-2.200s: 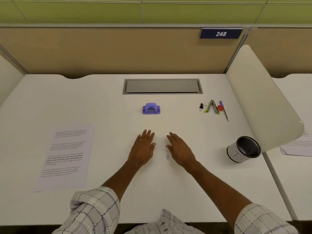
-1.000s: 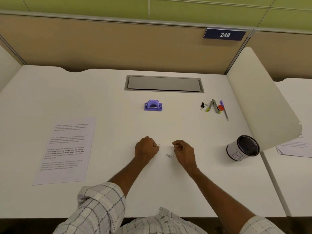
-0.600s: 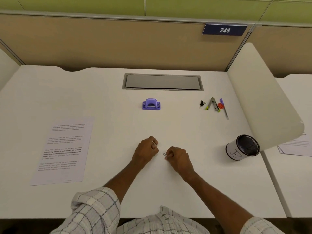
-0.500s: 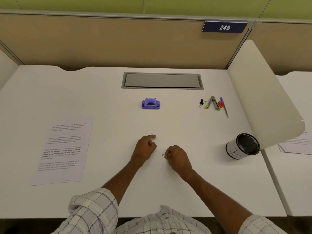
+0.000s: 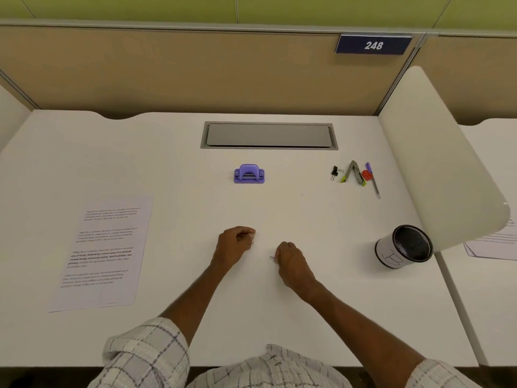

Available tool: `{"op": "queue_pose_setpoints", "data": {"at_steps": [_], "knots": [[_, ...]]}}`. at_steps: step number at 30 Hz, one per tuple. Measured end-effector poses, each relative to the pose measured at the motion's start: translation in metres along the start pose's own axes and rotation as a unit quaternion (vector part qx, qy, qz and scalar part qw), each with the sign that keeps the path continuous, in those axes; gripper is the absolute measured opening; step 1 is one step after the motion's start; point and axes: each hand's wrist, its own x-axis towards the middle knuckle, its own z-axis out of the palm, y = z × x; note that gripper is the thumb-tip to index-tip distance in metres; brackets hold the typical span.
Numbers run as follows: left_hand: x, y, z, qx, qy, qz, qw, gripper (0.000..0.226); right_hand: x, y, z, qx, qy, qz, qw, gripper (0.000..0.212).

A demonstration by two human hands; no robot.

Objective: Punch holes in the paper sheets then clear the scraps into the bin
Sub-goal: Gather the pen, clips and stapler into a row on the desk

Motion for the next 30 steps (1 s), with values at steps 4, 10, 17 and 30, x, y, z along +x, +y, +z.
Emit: {"op": "queue_pose_setpoints", "data": {"at_steps": [4, 10, 17, 30], "knots": [[0.005, 0.009, 0.011, -0.071, -0.021, -0.041, 0.996, 0.022, 0.01, 0.007, -0.017, 0.262, 0.017, 0.138, 0.955, 0.009], [0.029, 0.045, 0.052, -0.238, -0.061, -0.166, 0.955, 0.023, 0.035, 0.034, -0.064, 0.545, 0.086, 0.288, 0.782, 0.021], [0.059, 0.108, 0.118, -0.334, -0.125, -0.209, 0.91, 0.024, 0.067, 0.078, -0.124, 0.644, 0.17, 0.341, 0.664, 0.032], [0.131, 0.168, 0.211, -0.301, -0.142, -0.208, 0.92, 0.049, 0.128, 0.123, -0.161, 0.745, 0.299, 0.352, 0.481, 0.028]]}}
